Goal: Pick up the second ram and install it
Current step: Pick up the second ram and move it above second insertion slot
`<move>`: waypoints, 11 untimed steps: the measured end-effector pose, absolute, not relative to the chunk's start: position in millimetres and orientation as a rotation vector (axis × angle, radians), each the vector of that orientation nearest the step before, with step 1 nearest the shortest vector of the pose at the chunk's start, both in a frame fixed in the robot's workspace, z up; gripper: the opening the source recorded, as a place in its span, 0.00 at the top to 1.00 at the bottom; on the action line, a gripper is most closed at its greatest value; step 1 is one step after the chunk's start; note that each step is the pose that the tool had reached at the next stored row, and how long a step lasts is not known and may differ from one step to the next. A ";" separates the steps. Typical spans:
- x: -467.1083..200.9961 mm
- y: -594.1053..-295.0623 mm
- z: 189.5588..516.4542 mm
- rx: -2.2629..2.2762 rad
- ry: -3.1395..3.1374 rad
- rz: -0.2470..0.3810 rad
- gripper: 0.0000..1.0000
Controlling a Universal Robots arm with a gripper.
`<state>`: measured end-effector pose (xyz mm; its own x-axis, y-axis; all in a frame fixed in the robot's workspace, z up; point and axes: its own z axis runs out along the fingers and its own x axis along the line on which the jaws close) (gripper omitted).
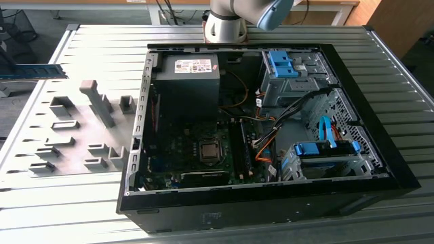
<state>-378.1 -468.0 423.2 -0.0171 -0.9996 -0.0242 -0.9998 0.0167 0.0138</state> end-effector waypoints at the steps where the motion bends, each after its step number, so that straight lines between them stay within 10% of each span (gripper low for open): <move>1: -377.5 -468.0 423.1 -2.197 2.235 0.042 0.86; 11: -368.6 -468.0 423.2 -2.197 2.235 0.042 0.86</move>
